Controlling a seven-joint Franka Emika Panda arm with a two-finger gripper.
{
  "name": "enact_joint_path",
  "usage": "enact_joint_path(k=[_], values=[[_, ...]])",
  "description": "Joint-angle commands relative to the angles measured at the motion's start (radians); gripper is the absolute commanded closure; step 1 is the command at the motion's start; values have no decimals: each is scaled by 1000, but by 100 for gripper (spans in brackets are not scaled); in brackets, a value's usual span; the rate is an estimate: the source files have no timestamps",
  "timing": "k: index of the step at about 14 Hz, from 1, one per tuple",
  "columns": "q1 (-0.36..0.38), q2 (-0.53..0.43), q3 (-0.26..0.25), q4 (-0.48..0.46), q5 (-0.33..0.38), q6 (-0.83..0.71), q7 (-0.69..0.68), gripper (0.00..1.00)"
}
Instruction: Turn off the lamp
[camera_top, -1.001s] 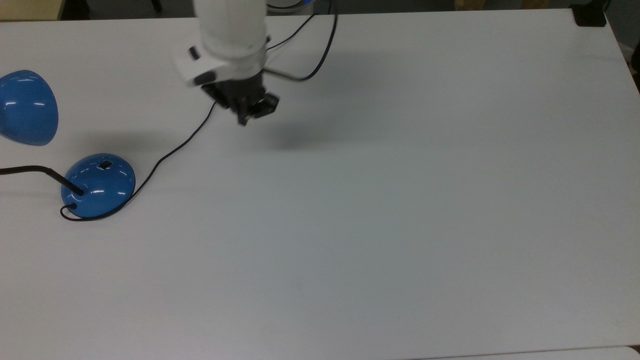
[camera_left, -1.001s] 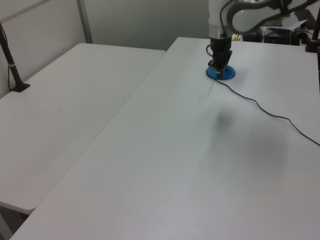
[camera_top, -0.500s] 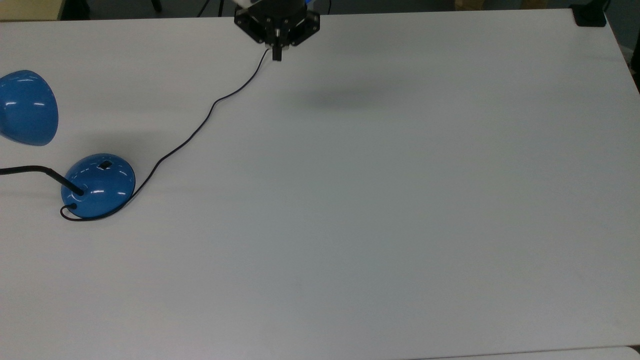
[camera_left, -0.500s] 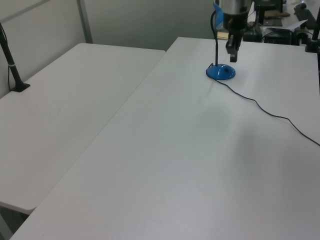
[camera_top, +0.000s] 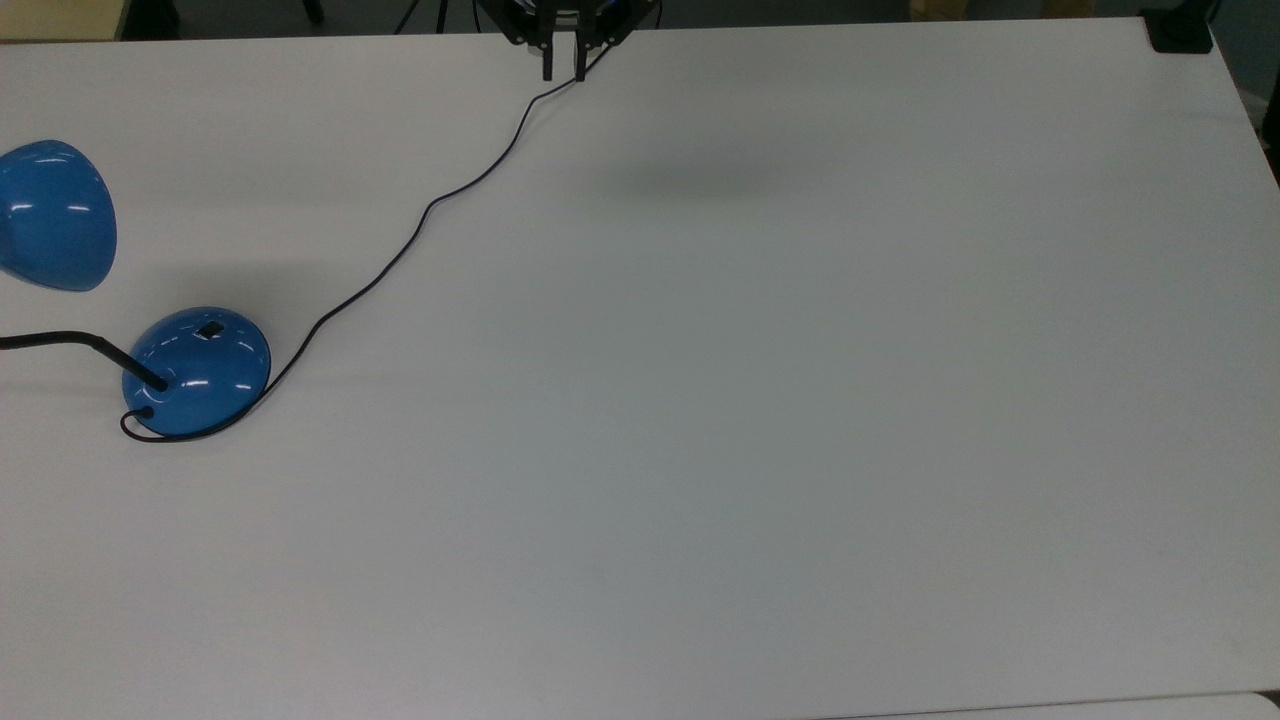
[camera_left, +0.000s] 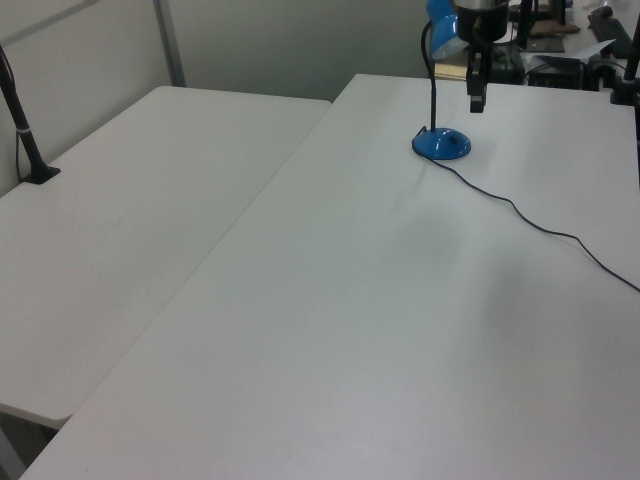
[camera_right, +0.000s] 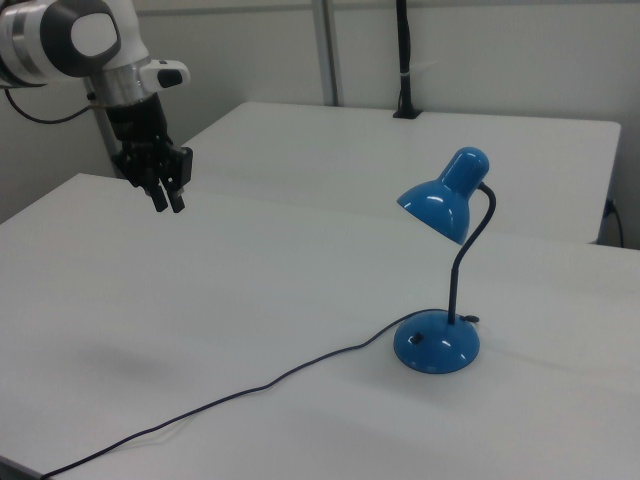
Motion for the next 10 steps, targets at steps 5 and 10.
enact_joint_path(k=[5, 10], values=[[11, -3, -17, 28, 17, -31, -13, 2], [17, -1, -20, 28, 20, -20, 158, 0]])
